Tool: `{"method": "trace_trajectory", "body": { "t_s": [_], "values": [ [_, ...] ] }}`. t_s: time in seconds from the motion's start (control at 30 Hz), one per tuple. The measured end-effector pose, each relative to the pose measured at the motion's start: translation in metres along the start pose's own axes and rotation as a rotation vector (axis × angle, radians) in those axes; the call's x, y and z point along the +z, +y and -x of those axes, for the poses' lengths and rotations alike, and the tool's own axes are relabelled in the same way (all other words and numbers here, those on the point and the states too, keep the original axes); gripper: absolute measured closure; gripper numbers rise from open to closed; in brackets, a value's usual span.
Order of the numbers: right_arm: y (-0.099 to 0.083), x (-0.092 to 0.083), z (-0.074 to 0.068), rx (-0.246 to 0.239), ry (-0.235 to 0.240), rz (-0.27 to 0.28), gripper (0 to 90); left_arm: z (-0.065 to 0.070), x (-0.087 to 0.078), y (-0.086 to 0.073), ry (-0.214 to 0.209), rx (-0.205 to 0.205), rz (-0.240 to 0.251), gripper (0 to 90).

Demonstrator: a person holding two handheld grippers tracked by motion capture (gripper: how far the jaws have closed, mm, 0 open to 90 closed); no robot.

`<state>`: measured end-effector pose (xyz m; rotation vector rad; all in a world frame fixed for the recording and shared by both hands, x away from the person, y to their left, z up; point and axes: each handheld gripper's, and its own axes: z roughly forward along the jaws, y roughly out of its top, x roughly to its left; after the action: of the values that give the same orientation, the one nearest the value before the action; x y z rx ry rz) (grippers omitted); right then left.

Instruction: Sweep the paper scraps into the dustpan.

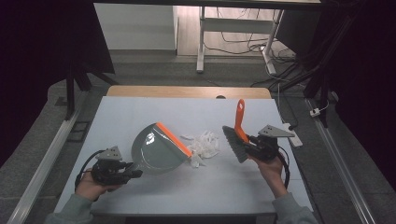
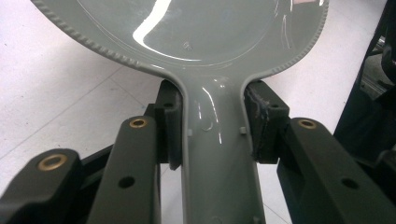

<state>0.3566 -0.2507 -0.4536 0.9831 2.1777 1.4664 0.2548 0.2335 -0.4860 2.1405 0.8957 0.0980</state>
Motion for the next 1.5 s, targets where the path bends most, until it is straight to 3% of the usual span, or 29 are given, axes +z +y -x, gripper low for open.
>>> {"method": "trace_trajectory", "body": {
  "t_s": [0.47,0.83,1.5],
  "values": [
    [0.022,0.032,0.001,0.018,-0.028,-0.001,70.1,0.002,-0.001,-0.006,-0.011,0.012,-0.014,61.1],
    [0.029,0.060,0.002,0.023,-0.041,-0.026,70.1,0.002,0.001,-0.010,-0.023,0.017,-0.040,61.1],
    [0.032,0.092,0.010,0.010,-0.094,-0.084,70.1,0.003,0.022,-0.012,-0.072,0.044,-0.140,61.1]
  ]
}}
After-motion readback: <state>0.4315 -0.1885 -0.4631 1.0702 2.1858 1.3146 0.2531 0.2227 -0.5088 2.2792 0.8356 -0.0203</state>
